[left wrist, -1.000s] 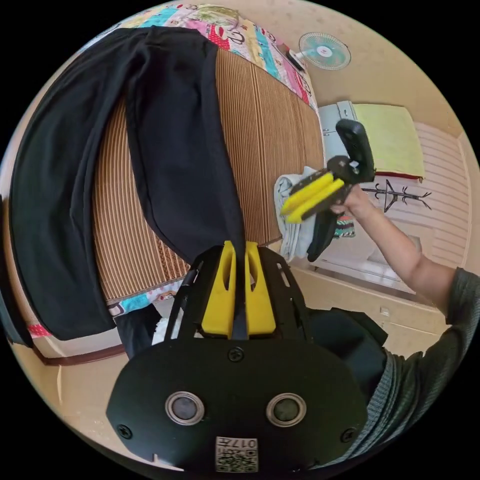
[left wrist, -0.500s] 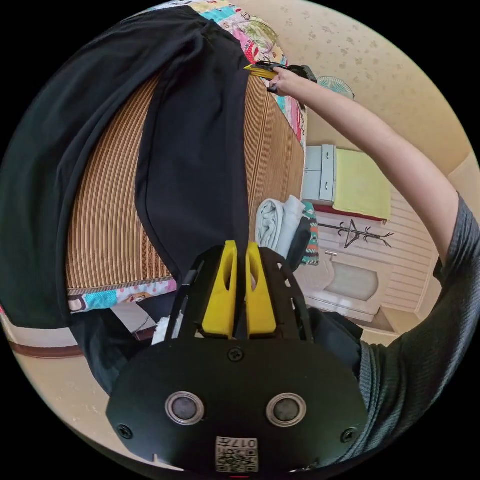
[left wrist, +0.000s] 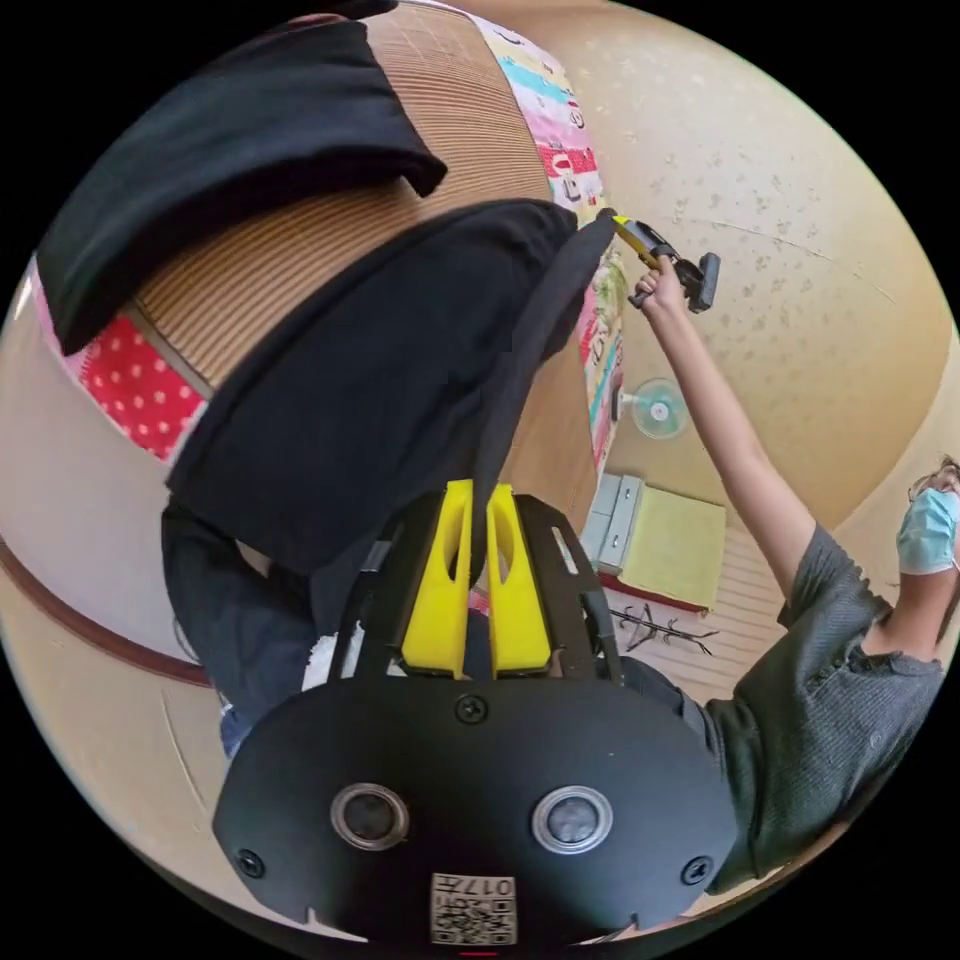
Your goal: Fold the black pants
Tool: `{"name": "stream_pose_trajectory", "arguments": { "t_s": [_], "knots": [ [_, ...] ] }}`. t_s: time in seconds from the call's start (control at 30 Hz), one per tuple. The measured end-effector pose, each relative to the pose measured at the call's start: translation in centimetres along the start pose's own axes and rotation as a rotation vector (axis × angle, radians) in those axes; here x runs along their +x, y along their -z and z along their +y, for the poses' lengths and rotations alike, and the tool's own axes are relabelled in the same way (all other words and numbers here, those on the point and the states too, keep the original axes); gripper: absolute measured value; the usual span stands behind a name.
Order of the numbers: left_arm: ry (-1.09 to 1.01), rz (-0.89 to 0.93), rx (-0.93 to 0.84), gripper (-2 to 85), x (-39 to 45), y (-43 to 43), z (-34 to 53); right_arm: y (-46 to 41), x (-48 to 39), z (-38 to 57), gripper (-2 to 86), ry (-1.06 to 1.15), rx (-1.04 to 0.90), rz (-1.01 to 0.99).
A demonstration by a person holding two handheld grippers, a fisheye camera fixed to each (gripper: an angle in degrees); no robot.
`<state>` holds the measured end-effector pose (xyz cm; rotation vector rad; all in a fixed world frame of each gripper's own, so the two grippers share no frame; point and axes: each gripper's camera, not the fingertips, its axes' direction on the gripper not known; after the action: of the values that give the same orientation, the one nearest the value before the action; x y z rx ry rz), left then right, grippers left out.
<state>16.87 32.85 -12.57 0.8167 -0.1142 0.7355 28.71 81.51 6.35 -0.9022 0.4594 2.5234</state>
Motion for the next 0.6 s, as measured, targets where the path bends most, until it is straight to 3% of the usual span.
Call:
{"name": "stream_pose_trajectory", "arguments": {
  "t_s": [0.03, 0.13, 0.33, 0.43, 0.6],
  "knots": [
    [-0.015, -0.100, 0.001, -0.4, -0.9, 1.2, -1.0, -0.3, 0.8, 1.0, 1.7, -0.046, 0.051, -0.113],
    [-0.029, -0.273, -0.015, -0.4, -3.1, 3.0, -3.1, -1.4, 2.4, 6.4, 1.8, -0.109, 0.025, -0.183],
    [-0.098, -0.341, -0.162, -0.2, -3.7, 2.4, -5.6, -4.7, 5.2, 25.4, 6.4, -0.331, -0.226, -0.089],
    [-0.136, -0.398, -0.233, 0.1, -2.5, 2.1, -6.2, -6.7, 4.0, 32.6, 7.6, -0.440, -0.249, -0.146],
    [-0.186, -0.472, -0.345, 0.5, -0.9, 1.5, -6.7, -10.4, 1.8, 36.9, 7.4, -0.543, -0.241, -0.098]
  ]
}}
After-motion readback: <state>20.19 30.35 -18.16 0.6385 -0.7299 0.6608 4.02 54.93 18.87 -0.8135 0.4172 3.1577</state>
